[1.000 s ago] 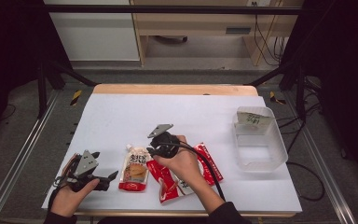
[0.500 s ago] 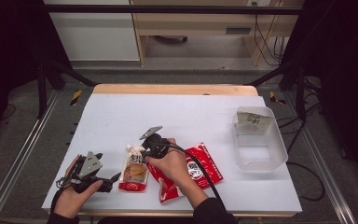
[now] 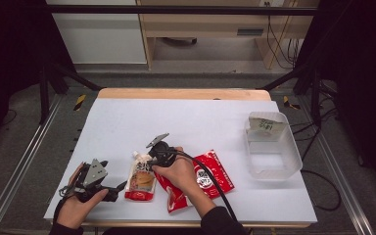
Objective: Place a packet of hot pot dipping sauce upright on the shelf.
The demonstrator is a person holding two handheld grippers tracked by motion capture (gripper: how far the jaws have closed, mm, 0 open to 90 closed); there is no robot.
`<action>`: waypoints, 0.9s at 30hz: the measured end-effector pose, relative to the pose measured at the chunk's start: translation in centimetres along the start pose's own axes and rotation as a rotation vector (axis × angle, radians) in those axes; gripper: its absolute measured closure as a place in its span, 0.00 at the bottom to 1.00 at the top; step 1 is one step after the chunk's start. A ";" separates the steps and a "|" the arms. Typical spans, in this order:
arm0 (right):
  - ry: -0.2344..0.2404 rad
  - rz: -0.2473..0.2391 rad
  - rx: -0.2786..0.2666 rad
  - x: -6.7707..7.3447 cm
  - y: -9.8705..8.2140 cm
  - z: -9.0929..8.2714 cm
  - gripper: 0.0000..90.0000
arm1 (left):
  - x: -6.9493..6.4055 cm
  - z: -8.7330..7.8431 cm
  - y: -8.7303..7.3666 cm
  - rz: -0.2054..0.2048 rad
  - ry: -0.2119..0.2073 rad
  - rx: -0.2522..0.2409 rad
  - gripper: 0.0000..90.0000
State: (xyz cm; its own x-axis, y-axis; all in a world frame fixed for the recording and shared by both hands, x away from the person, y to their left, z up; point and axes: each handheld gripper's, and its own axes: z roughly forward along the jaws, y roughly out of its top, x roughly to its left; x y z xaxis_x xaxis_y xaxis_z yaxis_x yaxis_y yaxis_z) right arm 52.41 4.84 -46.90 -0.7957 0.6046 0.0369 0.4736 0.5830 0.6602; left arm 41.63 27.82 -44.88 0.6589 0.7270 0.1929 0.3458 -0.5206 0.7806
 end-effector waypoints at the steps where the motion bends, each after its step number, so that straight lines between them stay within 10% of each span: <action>1: -0.002 -0.001 0.007 0.1 0.0 0.0 0.68 | 0.0 0.0 0.0 0.000 -0.001 0.001 0.05; 16: -0.001 -0.018 0.017 1.1 -0.2 0.0 0.95 | 0.0 0.1 0.0 0.008 -0.007 0.009 0.05; 27: 0.023 -0.078 -0.094 2.4 2.0 -2.3 1.00 | 0.8 -0.5 -0.1 -0.030 -0.008 -0.020 0.06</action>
State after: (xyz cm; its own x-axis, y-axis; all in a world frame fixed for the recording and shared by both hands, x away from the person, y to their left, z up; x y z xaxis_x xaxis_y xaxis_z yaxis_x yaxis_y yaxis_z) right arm 50.60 6.24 -43.77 -0.8376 0.5463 -0.0003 0.3737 0.5733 0.7292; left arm 41.77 28.64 -44.48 0.6537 0.7387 0.1642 0.3523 -0.4892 0.7979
